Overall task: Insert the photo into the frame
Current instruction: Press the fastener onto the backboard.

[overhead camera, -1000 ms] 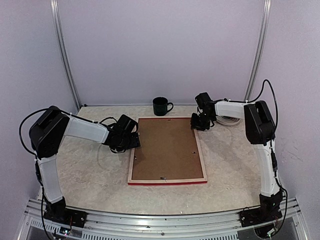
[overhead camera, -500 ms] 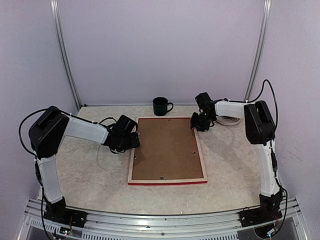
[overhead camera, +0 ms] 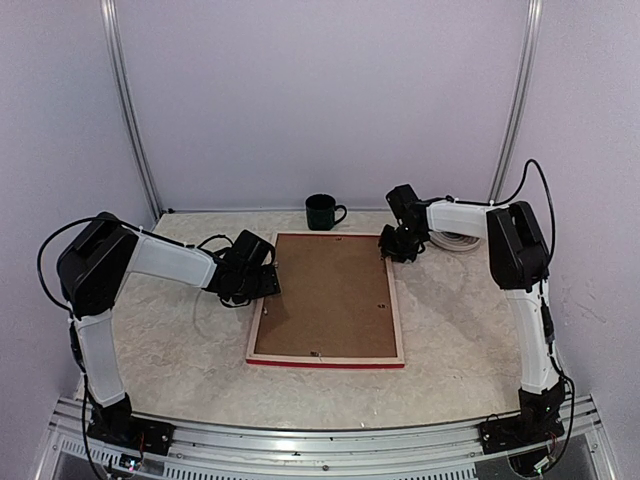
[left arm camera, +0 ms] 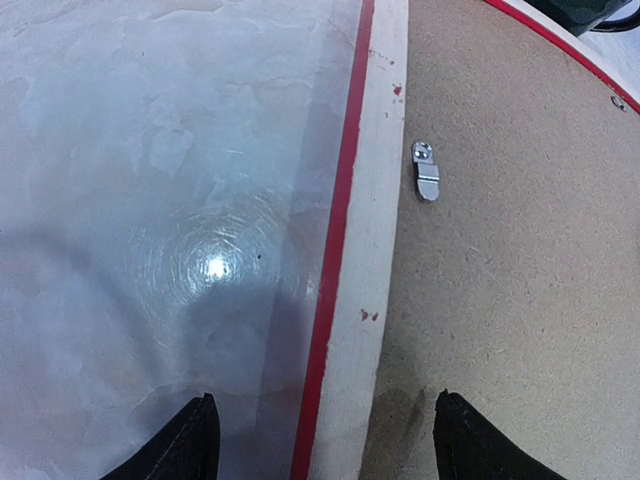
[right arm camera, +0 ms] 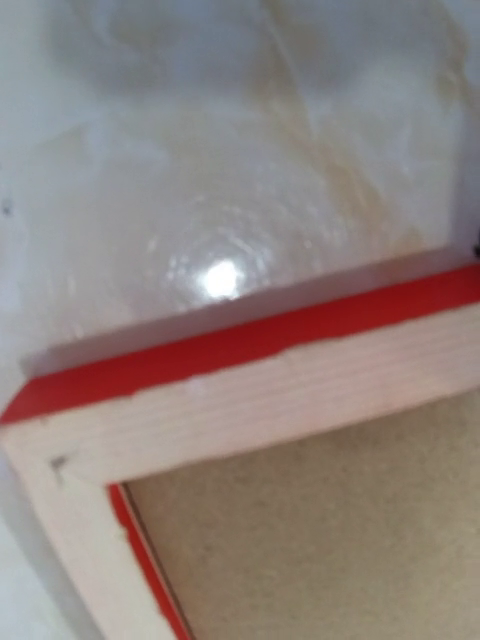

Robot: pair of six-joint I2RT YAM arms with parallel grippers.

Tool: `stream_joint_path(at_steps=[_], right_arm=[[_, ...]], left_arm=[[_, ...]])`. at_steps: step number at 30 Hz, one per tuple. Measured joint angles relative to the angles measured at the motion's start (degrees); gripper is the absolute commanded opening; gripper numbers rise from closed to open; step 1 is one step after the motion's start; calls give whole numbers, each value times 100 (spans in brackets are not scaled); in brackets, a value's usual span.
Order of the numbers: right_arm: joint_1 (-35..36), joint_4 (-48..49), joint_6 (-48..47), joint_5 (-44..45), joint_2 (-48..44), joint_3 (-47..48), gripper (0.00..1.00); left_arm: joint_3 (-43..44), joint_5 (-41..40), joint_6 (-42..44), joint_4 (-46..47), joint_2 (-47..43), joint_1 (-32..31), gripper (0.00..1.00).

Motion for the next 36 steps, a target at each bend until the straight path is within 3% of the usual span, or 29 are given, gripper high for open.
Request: stream_joint_path(at_steps=[3, 4, 7, 10, 13, 18, 28, 36], right_arm=[[11, 2, 4, 37, 0, 2, 22], [11, 2, 2, 39, 0, 2, 30], [13, -35, -24, 44, 0, 31, 64], [15, -116, -116, 44, -2, 101, 86], [15, -168, -413, 26, -68, 140, 99], [39, -282, -1244, -120, -643, -111, 99], [487, -446, -2900, -94, -2780, -1961, 99], [1080, -400, -3259, -138, -3294, -3499, 99]], left_arm=[[-2, 0, 0, 0, 0, 0, 73], [-2, 0, -2, 0, 0, 0, 73], [-2, 0, -2, 0, -2, 0, 73], [-4, 4, -17, 0, -9, 0, 73], [-33, 17, -42, 4, -31, 0, 74], [-133, 46, -103, -4, -133, 0, 76], [-629, 173, -264, -168, -708, -118, 86], [-951, 212, -275, -214, -1274, -310, 96]])
